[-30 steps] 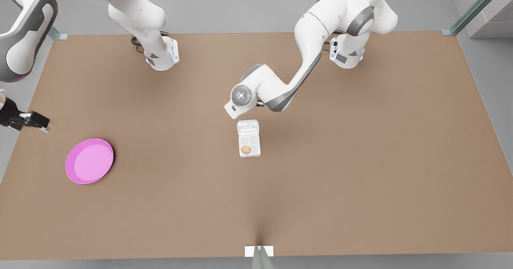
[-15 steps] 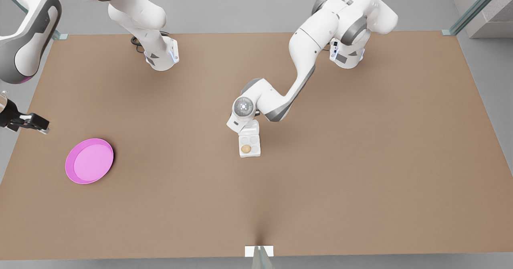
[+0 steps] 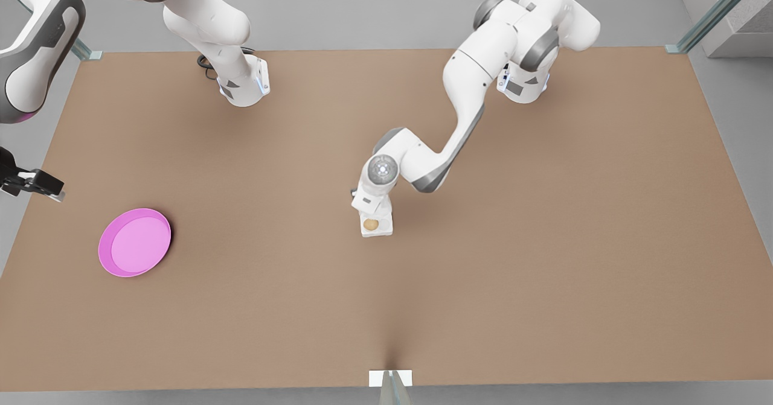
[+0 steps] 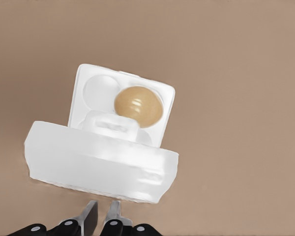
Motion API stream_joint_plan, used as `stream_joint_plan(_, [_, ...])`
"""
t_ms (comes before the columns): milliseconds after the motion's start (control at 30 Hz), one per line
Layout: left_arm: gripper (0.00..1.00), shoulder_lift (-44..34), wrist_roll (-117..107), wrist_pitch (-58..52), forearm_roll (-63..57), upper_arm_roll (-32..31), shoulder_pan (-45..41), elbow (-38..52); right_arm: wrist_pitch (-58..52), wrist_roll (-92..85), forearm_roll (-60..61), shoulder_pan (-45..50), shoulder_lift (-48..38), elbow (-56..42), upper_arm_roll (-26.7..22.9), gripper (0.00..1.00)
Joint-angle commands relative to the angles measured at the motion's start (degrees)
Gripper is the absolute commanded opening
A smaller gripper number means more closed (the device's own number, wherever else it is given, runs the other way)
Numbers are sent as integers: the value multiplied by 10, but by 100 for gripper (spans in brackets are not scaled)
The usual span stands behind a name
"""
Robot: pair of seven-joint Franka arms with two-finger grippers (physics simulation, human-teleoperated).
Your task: Pack egg into the box and close the box lid
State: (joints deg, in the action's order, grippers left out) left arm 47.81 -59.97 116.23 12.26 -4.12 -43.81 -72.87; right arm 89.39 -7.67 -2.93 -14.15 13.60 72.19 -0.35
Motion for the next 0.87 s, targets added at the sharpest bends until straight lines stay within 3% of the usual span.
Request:
stream_joint_plan(0, [33,0,-19,33,0,0,1,0,1,4,1,-1,-1,0,0,100])
stream_joint_plan(167, [32,-23,-7,-19,-1,1,20,9,1,3,0,-3,-1,0,-1,100])
stream_joint_plan(200, [32,-48,4,-99,0,3,22,24,1,4,0,-2,-1,0,-1,100])
stream_joint_plan(267, [34,-65,34,-321,2,6,74,141,1,3,0,-3,-1,0,-1,100])
stream_joint_plan(300, [45,-104,92,-385,4,6,130,142,1,3,0,-3,-1,0,-2,100])
stream_joint_plan(333, [68,-119,221,-456,0,8,195,142,1,7,0,-3,-1,0,-1,100])
stream_joint_plan(367, [100,-137,322,-486,-14,11,255,142,1,9,2,-3,-1,0,-1,100])
stream_joint_plan(500, [100,-188,514,-483,-42,11,413,200,1,11,10,0,-1,-1,0,100])
stream_joint_plan(533, [100,-245,555,-477,-63,15,423,178,1,12,10,0,-1,0,0,100])
stream_joint_plan(600, [100,-373,618,-363,-67,62,402,2,1,11,7,0,-1,0,0,100])
stream_joint_plan(833, [100,-369,626,-327,-65,61,391,-28,1,8,-16,3,-1,0,0,100])
